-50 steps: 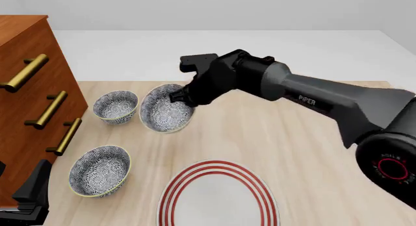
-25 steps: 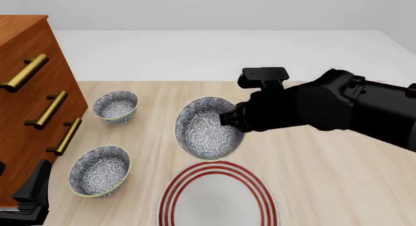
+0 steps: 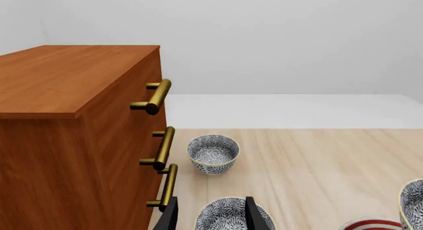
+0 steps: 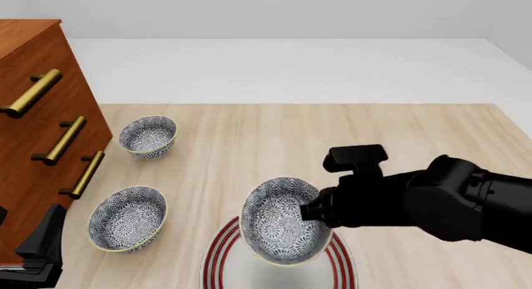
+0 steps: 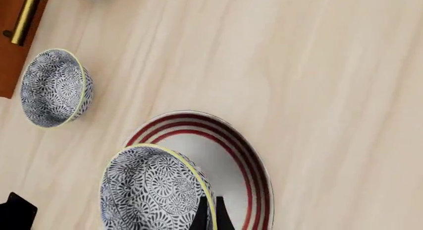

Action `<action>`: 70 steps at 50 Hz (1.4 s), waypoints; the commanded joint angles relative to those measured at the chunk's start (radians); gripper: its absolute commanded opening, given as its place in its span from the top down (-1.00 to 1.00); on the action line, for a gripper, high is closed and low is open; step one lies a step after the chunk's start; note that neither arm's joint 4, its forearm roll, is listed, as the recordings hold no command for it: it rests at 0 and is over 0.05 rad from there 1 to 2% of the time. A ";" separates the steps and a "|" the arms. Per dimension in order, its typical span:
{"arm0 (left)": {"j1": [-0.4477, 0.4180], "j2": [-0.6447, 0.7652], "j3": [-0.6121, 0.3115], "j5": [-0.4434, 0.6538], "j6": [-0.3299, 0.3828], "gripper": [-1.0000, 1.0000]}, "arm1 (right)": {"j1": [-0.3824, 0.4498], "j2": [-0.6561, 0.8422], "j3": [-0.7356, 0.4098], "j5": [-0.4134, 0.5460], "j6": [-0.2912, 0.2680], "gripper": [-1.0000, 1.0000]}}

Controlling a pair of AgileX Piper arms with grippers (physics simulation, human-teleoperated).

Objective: Pick up the bowl and put it in the middle on the plate.

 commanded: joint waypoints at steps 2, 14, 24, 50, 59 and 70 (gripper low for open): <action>0.000 0.000 0.000 0.000 0.000 -1.00 | 0.024 0.011 0.063 -0.052 0.032 1.00; 0.000 0.000 0.000 0.000 0.000 -1.00 | 0.041 0.050 0.089 -0.098 0.052 1.00; 0.000 0.000 0.000 0.000 0.000 -1.00 | 0.060 0.077 0.106 -0.126 0.074 1.00; 0.000 0.000 0.000 0.000 0.000 -1.00 | 0.084 0.135 0.138 -0.193 0.104 1.00; 0.000 0.000 0.000 0.000 0.000 -1.00 | 0.083 0.143 0.148 -0.204 0.111 1.00; 0.000 0.000 0.000 0.000 0.000 -1.00 | 0.082 0.163 0.163 -0.234 0.123 1.00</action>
